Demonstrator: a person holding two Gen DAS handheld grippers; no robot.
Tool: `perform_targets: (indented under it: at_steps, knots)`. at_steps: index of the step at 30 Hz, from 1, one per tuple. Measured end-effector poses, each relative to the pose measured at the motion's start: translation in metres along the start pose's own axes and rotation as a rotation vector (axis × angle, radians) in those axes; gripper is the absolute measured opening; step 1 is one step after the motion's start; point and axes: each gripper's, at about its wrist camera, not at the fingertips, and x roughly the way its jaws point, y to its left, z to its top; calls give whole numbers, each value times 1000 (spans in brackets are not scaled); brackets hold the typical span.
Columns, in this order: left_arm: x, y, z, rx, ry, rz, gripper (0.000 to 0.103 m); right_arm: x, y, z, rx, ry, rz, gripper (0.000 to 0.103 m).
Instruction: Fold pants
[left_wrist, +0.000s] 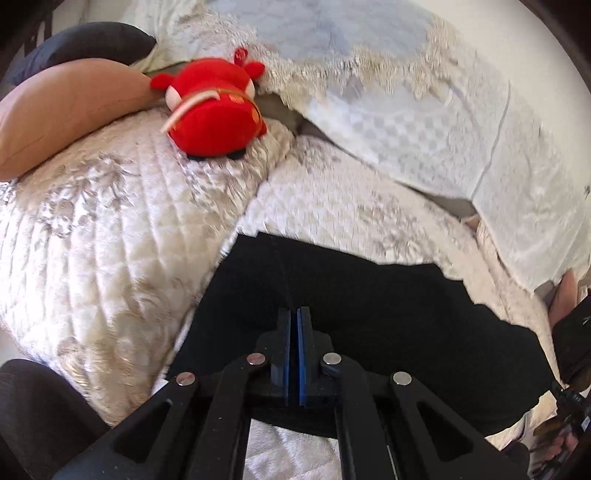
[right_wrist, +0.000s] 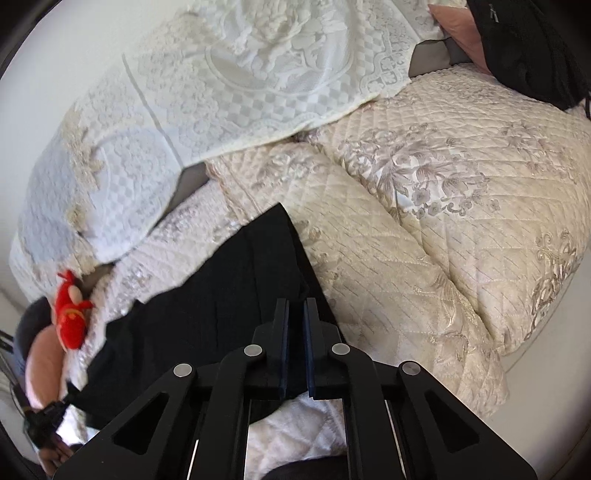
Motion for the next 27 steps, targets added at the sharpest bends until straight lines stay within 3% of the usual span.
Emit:
perform_targets:
  at_steps: [3,7,12,17,21,23,24,26,27]
  knots:
    - [-1,8,-5,-4,5,-4,4,2,-1,-10,-12,23,-33,6]
    - [17,23,-21,-40,75,8,4,13,-21,-23,72,72,-46,6]
    - [1,18,-21,-5,31,-13,4,-8,-5,-14,17,28,-35,6]
    - [17,29,-36,-38,95,1,5,22,-22,-24,24,112,-124,8]
    - [2,43,-29,-55,62,42,8,12,-11,-20,-48,97,-212,9]
    - [-6,59,-23,-91,53,53,10,0,-6,-15,-84,59,-255,19]
    - [-11,68,-19,-107,40,60,12,-8,-2,-13,-102,26,-264,21]
    - [-17,77,-10,-120,12,51,35,-15,6,-10,-131,-5,-259,21]
    - [-17,79,-4,-120,-2,32,40,-16,14,-10,-148,-14,-241,21]
